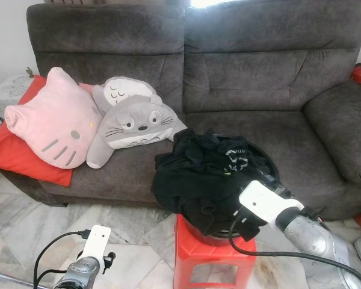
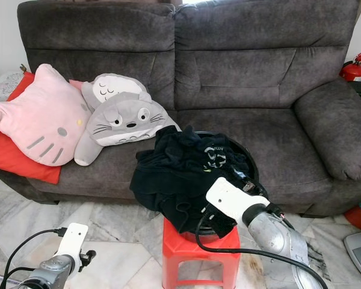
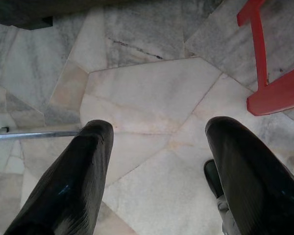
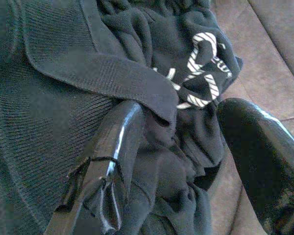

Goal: Hang hanger

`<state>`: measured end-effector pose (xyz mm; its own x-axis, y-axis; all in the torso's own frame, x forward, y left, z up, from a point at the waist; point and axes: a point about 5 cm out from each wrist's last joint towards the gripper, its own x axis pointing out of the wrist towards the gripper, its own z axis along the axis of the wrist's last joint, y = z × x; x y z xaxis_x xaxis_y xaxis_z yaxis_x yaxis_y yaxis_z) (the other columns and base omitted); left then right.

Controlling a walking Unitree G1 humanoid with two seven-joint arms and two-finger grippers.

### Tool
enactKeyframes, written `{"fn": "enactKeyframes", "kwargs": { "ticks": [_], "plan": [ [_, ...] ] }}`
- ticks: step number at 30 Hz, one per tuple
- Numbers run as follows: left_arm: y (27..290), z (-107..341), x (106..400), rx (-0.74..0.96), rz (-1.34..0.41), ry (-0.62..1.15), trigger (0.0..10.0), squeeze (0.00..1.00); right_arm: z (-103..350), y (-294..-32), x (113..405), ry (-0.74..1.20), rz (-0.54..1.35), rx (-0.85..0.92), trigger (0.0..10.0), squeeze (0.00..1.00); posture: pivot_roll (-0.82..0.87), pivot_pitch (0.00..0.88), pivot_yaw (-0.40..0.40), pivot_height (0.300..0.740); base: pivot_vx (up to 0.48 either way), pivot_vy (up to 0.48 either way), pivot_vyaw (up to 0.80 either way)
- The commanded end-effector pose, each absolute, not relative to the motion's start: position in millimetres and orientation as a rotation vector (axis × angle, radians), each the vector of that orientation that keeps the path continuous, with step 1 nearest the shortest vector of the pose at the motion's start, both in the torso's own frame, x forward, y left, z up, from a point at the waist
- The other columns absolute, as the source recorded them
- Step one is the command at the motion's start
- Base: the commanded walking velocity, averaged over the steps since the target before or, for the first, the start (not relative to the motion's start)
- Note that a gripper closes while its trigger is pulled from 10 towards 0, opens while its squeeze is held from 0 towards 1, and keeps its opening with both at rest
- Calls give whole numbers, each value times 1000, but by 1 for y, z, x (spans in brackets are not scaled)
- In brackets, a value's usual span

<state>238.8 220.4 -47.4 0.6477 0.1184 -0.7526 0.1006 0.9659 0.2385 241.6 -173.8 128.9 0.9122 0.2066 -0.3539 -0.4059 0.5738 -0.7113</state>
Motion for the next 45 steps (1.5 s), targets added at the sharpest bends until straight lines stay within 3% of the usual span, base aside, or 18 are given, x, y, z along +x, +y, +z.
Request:
{"fn": "enactKeyframes", "kwargs": {
  "ticks": [1, 30, 45],
  "plan": [
    [225, -45, 240, 285, 19, 867, 10000, 0, 130, -168, 242, 225, 392, -877, 10000, 0, -241, 22, 59, 740, 0, 0, 0],
    [225, -44, 242, 297, 10, 860, 10000, 0, 126, -179, 250, 246, 239, -856, 10000, 0, -235, 18, 66, 740, 0, 0, 0],
    [226, -43, 242, 309, 3, 856, 10000, 0, 112, -182, 256, 210, 124, -663, 9922, 0, -229, 17, 73, 740, 0, 0, 0]
  ]
}}
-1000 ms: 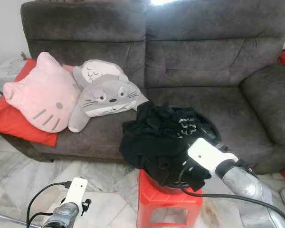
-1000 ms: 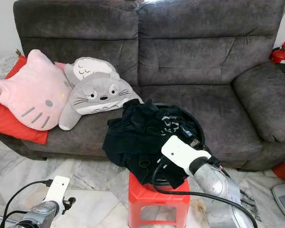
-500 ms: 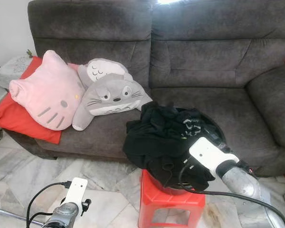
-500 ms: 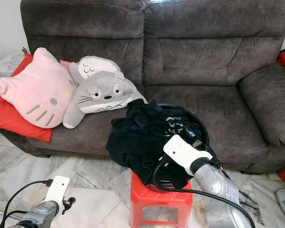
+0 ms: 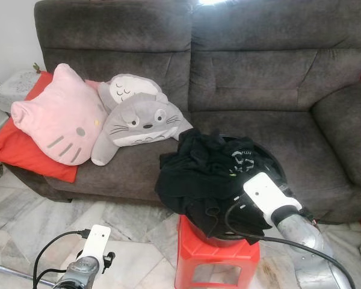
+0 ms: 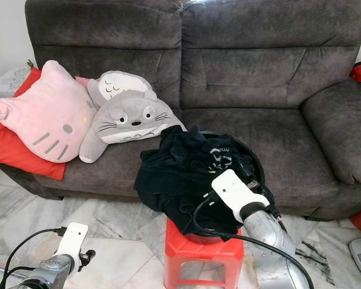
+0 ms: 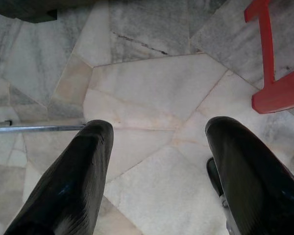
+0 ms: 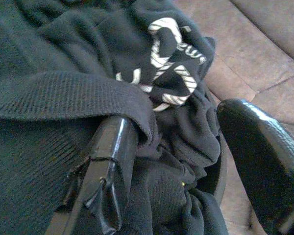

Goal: Hang hanger

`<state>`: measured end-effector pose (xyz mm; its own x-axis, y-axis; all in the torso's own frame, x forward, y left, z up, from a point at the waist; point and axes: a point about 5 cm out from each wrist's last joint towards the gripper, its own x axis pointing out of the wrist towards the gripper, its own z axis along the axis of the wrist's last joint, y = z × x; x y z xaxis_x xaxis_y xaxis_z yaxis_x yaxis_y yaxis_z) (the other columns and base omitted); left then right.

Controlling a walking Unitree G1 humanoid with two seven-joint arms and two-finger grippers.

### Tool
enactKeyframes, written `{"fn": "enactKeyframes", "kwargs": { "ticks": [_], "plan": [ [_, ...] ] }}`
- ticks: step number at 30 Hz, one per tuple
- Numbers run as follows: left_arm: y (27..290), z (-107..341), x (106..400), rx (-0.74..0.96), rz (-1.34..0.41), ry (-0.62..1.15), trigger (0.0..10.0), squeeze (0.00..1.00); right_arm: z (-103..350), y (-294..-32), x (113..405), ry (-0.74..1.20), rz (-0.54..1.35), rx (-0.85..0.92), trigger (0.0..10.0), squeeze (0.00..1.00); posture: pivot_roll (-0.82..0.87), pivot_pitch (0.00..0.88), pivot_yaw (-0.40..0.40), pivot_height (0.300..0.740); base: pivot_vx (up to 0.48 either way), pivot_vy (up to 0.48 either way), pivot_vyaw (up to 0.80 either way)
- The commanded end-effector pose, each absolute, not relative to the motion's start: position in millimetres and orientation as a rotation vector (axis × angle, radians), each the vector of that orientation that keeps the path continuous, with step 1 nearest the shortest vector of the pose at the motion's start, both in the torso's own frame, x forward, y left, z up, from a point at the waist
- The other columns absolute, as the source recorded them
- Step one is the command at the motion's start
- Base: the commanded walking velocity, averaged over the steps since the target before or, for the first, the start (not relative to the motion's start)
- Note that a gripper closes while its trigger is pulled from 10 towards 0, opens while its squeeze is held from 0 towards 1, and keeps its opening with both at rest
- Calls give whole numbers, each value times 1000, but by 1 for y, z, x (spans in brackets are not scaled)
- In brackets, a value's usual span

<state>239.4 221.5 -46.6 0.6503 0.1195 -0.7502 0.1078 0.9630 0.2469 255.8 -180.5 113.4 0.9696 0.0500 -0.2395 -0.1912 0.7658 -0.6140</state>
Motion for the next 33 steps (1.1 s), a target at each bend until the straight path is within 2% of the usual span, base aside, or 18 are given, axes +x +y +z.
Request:
{"fn": "enactKeyframes", "kwargs": {
  "ticks": [1, 2, 33],
  "plan": [
    [226, -43, 242, 310, 3, 856, 10000, 0, 112, -181, 256, 203, 126, -652, 8784, 0, -229, 17, 73, 740, 0, 0, 0],
    [226, -43, 242, 311, 2, 856, 10000, 0, 112, -180, 257, 191, 138, -646, 39, 0, -230, 17, 74, 740, 0, 0, 0],
    [227, -43, 243, 323, -10, 860, 10000, 0, 110, -179, 261, 156, 125, -645, 0, 0, -220, 21, 78, 740, 0, 0, 0]
  ]
}}
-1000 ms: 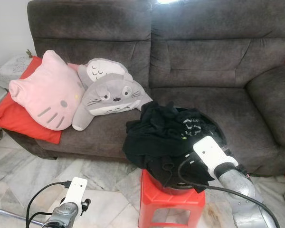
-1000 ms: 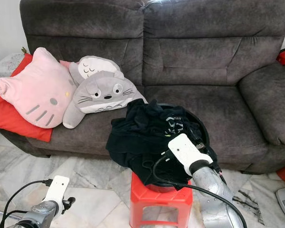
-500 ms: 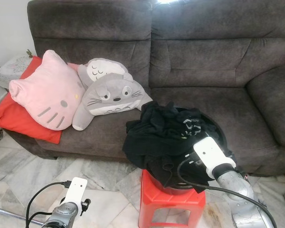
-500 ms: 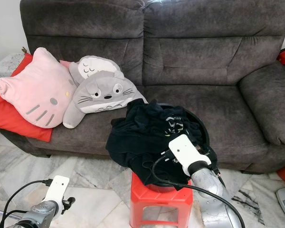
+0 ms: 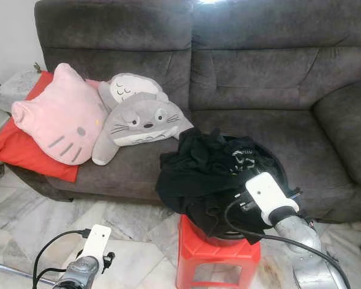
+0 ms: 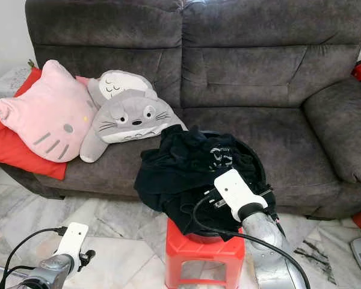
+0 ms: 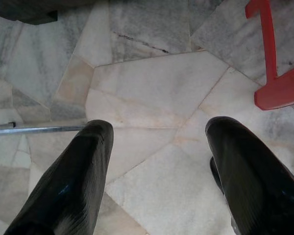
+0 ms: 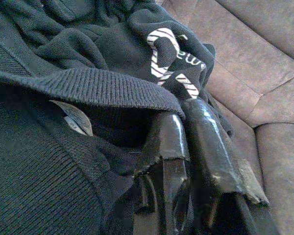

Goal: Hang hanger

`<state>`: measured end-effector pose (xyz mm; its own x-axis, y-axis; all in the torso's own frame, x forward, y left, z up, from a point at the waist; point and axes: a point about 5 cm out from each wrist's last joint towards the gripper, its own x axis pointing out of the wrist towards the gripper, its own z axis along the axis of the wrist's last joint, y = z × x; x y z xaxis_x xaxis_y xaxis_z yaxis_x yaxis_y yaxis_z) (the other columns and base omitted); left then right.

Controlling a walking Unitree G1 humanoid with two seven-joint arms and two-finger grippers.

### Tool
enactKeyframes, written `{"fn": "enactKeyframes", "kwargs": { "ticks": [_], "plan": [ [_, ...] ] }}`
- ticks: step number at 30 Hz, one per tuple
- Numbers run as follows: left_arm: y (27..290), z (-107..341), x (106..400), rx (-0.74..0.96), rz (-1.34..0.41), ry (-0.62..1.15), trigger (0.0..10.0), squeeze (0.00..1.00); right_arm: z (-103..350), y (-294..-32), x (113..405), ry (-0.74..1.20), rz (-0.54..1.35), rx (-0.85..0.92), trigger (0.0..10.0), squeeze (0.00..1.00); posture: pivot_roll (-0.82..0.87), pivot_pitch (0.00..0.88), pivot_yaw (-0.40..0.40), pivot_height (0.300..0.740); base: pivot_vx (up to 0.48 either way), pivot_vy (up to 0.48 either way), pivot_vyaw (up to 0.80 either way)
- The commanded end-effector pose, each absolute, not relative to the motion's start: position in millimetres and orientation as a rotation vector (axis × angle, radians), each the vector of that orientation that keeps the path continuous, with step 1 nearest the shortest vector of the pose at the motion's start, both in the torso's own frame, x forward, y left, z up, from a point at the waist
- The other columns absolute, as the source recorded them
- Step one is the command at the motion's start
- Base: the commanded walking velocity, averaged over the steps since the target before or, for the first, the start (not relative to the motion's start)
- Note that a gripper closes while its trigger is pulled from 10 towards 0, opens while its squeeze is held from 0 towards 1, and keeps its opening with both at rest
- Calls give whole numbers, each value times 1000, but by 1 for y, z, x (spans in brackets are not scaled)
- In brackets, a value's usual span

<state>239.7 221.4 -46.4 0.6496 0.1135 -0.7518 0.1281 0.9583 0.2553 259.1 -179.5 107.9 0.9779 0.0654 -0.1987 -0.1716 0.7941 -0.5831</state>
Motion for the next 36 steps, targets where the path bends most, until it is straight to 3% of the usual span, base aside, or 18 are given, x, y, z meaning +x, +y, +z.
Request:
{"fn": "enactKeyframes", "kwargs": {
  "ticks": [1, 8, 16, 29, 36],
  "plan": [
    [227, -43, 243, 323, -10, 860, 10000, 0, 111, -179, 262, 154, 123, -647, 0, 0, -221, 20, 80, 740, 0, 0, 0],
    [227, -43, 243, 324, -11, 860, 10000, 0, 127, -180, 267, 77, 108, -660, 0, 0, -220, 18, 79, 740, 0, 0, 0],
    [226, -42, 244, 322, -10, 858, 10000, 0, 173, -160, 275, -143, 194, -652, 0, 0, -225, 14, 77, 740, 0, 0, 0],
    [225, -42, 244, 323, -12, 860, 10000, 0, 194, -149, 271, -231, 308, -649, 0, 0, -230, 11, 77, 740, 0, 0, 0],
    [226, -42, 244, 323, -12, 860, 10000, 0, 210, -158, 273, -273, 257, -663, 0, 0, -235, 15, 80, 740, 0, 0, 0]
  ]
}}
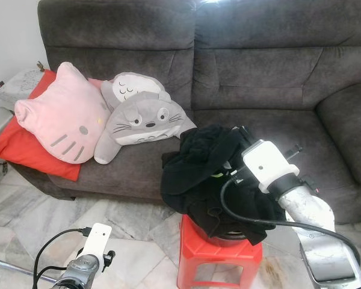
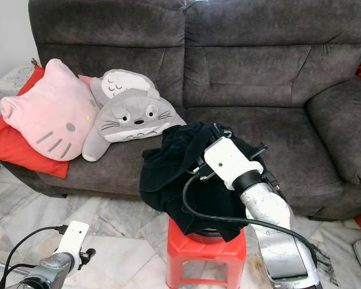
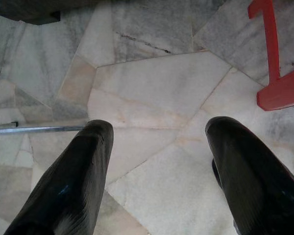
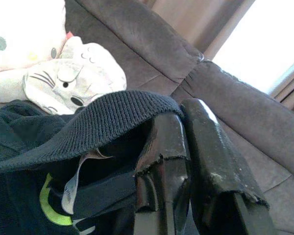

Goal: Hang hanger

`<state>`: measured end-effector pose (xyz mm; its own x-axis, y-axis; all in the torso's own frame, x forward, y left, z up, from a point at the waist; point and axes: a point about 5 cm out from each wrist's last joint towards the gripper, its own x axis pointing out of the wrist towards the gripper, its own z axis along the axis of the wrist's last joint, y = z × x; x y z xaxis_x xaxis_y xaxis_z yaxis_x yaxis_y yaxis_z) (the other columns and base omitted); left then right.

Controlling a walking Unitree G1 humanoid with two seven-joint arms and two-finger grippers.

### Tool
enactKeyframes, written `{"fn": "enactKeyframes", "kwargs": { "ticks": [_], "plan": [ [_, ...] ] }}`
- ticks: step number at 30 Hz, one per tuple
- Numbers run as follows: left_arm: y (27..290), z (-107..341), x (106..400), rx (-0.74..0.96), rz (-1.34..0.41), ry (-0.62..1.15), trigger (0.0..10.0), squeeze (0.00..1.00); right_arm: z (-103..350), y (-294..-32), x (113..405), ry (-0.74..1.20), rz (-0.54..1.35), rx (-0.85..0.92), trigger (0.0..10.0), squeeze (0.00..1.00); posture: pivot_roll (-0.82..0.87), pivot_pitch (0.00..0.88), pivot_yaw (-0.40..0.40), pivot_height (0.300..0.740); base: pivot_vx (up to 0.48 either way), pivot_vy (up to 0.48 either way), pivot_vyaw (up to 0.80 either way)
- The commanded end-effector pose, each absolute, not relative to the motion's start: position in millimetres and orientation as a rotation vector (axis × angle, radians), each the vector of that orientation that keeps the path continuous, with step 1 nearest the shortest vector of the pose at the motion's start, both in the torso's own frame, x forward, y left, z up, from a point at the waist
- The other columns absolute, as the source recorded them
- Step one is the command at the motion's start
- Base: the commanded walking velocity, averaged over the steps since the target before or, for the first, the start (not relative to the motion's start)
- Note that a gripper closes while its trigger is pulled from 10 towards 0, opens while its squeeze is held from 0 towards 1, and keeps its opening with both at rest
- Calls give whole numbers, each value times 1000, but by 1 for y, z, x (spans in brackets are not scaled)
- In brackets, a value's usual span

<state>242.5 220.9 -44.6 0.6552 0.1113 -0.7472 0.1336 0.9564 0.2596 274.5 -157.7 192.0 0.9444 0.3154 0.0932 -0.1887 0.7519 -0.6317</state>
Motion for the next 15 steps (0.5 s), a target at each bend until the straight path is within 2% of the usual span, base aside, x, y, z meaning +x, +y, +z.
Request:
{"fn": "enactKeyframes", "kwargs": {
  "ticks": [1, 6, 15],
  "plan": [
    [226, -42, 244, 324, -13, 860, 10000, 0, 226, -166, 274, -317, 212, -670, 0, 0, -238, 14, 81, 740, 0, 0, 0],
    [225, -42, 245, 324, -13, 860, 10000, 0, 247, -173, 275, -381, 175, -673, 0, 0, -242, 13, 83, 740, 0, 0, 0],
    [224, -42, 245, 318, -12, 857, 10000, 0, 301, -207, 276, -511, 21, -603, 0, 0, -256, 7, 86, 740, 0, 0, 0]
  ]
}}
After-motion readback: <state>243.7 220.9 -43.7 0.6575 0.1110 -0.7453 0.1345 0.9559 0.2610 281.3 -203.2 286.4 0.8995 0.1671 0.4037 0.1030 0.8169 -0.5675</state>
